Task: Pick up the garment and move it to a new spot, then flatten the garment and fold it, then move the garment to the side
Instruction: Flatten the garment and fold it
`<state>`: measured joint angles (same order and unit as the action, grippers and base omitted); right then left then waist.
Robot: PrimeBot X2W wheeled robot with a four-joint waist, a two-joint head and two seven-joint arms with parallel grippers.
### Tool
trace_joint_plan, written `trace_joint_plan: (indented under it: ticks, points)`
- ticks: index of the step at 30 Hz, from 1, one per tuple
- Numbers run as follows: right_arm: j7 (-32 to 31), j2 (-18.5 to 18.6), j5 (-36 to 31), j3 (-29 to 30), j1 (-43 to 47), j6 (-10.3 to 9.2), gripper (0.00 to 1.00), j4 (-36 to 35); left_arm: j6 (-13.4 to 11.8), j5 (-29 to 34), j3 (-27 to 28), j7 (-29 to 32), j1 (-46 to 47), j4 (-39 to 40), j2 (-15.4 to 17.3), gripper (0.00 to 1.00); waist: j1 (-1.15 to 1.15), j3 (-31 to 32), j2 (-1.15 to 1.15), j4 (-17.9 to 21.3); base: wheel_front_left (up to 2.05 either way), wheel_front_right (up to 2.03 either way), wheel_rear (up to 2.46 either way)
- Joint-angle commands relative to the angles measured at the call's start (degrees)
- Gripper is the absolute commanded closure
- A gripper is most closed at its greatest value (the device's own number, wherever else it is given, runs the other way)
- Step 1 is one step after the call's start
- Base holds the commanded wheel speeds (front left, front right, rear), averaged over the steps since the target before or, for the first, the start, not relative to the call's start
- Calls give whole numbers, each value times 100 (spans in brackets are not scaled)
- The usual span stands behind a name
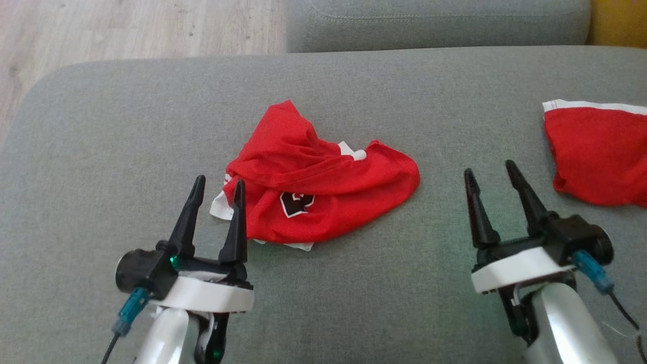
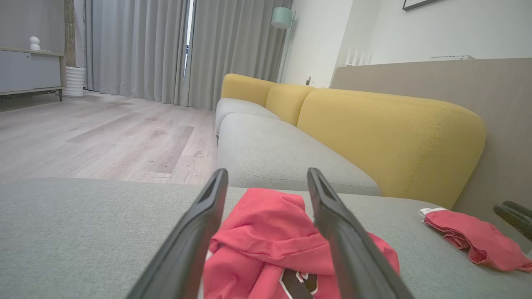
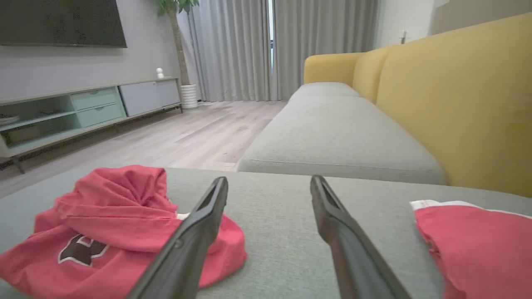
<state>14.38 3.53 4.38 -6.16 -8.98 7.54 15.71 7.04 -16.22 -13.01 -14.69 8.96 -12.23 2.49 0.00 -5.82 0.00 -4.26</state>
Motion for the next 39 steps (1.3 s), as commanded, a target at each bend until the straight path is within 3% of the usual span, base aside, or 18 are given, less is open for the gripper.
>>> trace_joint_plan:
  ticks: [1,8,14,21,28,36,37,38,39]
  points:
    - [61,-59,-7,-111,-117,-5,0,-255,-38,-32,155,-30,161,218,39,0,0,-16,0,7,0,0,0]
    - [62,-64,162,-199,-91,-5,0,-517,-29,-50,41,-30,236,183,39,0,0,-115,0,-66,0,0,0]
    - [52,-64,-59,-757,-521,-5,0,-326,-14,-90,-59,-30,380,136,39,0,0,-342,0,-397,0,0,0]
    - [-319,-63,-453,-1686,-1373,-5,0,614,-24,-249,-246,-30,492,54,39,0,0,-640,0,-899,0,0,0]
    - [-467,183,-446,-2624,-2191,-5,0,1695,-81,-395,-384,-30,586,15,39,0,0,-793,0,-1348,0,0,0]
    - [-409,289,-402,-3035,-2774,-5,0,2614,-144,-488,-450,-30,597,15,39,0,0,-819,0,-1566,0,0,0]
    - [-393,277,-416,-3012,-2822,-5,5,2714,-152,-494,-454,-30,592,21,39,0,0,-822,0,-1571,0,0,0]
    - [-358,259,-425,-2956,-2867,-5,83,2796,-160,-497,-456,-30,586,26,39,0,0,-825,0,-1570,0,0,0]
    - [-316,235,-429,-2892,-2899,-5,100,2865,-168,-498,-457,-30,580,30,39,0,0,-824,0,-1565,0,0,0]
